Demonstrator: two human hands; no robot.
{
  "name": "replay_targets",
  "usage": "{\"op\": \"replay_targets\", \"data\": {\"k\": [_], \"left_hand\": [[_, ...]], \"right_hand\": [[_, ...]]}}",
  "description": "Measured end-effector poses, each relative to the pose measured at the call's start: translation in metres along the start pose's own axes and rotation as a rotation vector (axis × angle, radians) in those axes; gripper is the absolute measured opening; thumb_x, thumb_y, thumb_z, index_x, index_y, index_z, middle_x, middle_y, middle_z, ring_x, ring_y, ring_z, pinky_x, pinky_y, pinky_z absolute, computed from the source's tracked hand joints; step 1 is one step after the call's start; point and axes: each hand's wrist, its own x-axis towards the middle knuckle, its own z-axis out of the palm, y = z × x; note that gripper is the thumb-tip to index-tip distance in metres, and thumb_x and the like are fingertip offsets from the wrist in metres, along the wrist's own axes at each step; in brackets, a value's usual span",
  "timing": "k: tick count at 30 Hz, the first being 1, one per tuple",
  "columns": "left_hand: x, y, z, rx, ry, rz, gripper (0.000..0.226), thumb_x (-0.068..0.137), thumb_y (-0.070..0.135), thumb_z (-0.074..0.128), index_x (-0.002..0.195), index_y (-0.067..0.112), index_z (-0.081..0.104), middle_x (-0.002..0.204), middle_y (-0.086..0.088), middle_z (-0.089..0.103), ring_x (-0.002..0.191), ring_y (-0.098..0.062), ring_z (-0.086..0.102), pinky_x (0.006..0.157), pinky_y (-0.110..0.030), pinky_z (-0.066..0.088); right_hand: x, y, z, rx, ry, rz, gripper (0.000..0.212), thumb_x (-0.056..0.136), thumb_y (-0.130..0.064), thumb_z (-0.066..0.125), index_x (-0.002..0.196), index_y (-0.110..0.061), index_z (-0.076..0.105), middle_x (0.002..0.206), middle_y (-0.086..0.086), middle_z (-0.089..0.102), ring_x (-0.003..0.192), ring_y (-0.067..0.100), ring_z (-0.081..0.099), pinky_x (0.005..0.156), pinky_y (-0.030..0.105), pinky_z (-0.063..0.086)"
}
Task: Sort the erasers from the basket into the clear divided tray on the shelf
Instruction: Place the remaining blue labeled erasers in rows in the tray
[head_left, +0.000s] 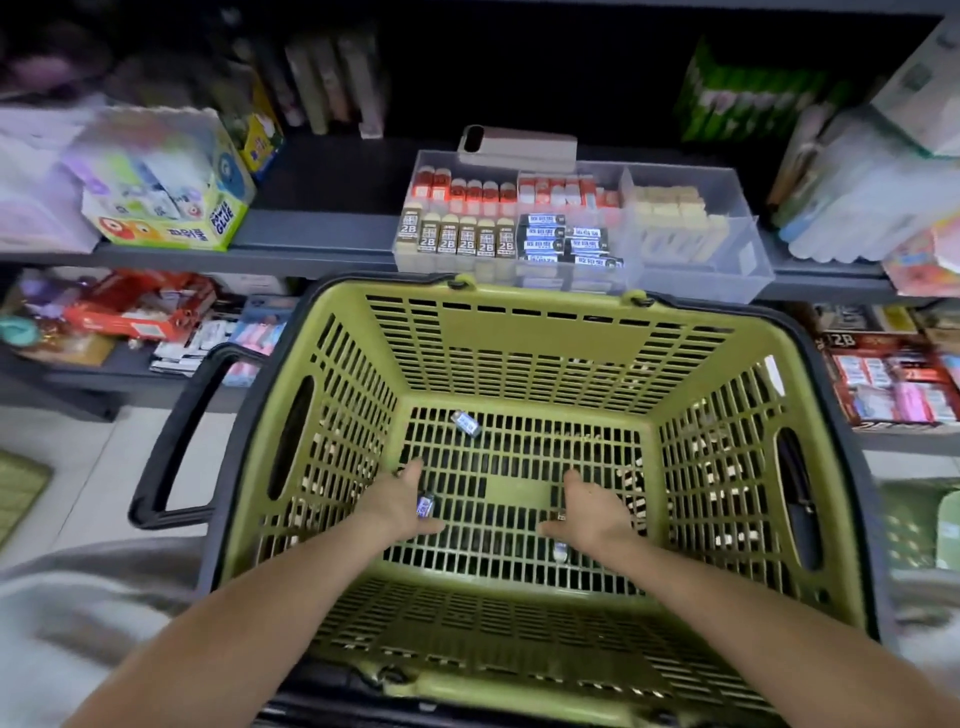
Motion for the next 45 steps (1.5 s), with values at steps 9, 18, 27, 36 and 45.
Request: {"op": "replay_targets", "data": {"k": [9, 18, 27, 36, 45], "left_hand": [[0.006, -0.006, 0.005, -0.143, 0.170, 0.097, 0.050, 0.078, 0.028, 0.075, 0.119, 0.018, 0.048, 0.116, -0.008, 0.051, 0.088, -0.018, 0.055, 0.085, -0.026, 0.051], [0.011, -0.008, 0.003, -0.305, 0.174, 0.117, 0.044, 0.074, 0.014, 0.077, 0.108, 0.018, 0.050, 0.109, -0.005, 0.051, 0.086, -0.015, 0.059, 0.075, -0.017, 0.051], [0.012, 0.003, -0.027, -0.980, 0.137, 0.002, 0.035, 0.081, 0.013, 0.072, 0.109, 0.017, 0.052, 0.099, -0.010, 0.062, 0.081, -0.021, 0.066, 0.067, -0.031, 0.058], [-0.028, 0.043, -0.092, -1.847, -0.387, 0.172, 0.041, 0.064, 0.020, 0.082, 0.099, 0.011, 0.061, 0.094, -0.016, 0.057, 0.075, -0.024, 0.058, 0.059, -0.034, 0.057], [-0.078, 0.076, -0.121, -2.112, -0.652, 0.486, 0.050, 0.041, 0.005, 0.086, 0.084, -0.001, 0.060, 0.072, -0.023, 0.060, 0.056, -0.027, 0.057, 0.038, -0.021, 0.041]], "right_hand": [[0.024, -0.016, -0.003, 0.332, 0.016, -0.121, 0.020, 0.085, -0.024, 0.066, 0.091, -0.021, 0.048, 0.073, -0.001, 0.057, 0.052, 0.004, 0.053, 0.039, 0.014, 0.038], [0.065, -0.081, -0.015, 0.376, 0.270, -0.196, 0.030, 0.094, -0.029, 0.052, 0.121, -0.017, 0.050, 0.070, -0.005, 0.062, 0.057, 0.011, 0.060, 0.041, 0.020, 0.035], [0.080, -0.089, -0.007, 0.309, 0.234, -0.214, 0.015, 0.093, -0.030, 0.053, 0.101, -0.017, 0.055, 0.080, -0.002, 0.063, 0.063, 0.014, 0.063, 0.049, 0.023, 0.043], [0.003, -0.067, -0.111, 1.257, 0.050, -0.191, 0.020, 0.087, -0.017, 0.065, 0.098, -0.002, 0.065, 0.064, 0.002, 0.056, 0.041, 0.006, 0.041, 0.038, 0.018, 0.032], [-0.064, -0.073, -0.161, 1.387, -0.011, -0.447, 0.004, 0.086, -0.012, 0.063, 0.087, -0.008, 0.063, 0.056, -0.001, 0.054, 0.041, 0.008, 0.035, 0.038, 0.019, 0.023]]}}
